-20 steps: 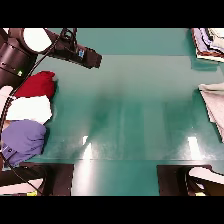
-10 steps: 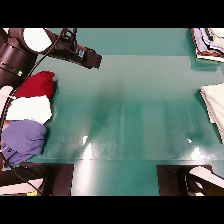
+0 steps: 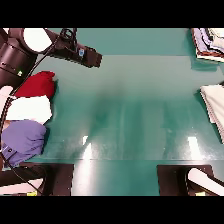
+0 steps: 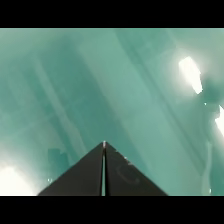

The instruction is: Fold the shirts.

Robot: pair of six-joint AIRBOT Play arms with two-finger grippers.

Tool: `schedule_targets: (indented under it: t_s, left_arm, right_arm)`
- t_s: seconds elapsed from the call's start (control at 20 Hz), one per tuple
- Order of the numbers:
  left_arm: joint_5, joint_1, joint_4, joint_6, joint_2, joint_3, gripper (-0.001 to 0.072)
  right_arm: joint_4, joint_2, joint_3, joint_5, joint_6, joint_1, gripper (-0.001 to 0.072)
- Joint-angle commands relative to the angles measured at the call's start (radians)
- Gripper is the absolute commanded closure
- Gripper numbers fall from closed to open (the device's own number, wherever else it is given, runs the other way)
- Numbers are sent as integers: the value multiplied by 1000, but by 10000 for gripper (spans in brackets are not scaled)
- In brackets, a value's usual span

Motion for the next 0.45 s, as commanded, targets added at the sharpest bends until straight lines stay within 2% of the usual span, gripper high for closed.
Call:
schedule_targets:
  t_s: [0.0, 0.2, 0.4]
  left_arm:
    - [46, 0, 0, -1, 0, 0, 680]
    - [93, 0, 0, -1, 0, 0, 680]
    - [125, 0, 0, -1, 0, 0, 680]
  right_arm:
    - [31, 1, 32, -44, -70, 258, 690]
    - [31, 1, 40, -79, -77, 423, 690]
    - [32, 1, 40, -78, -76, 478, 690]
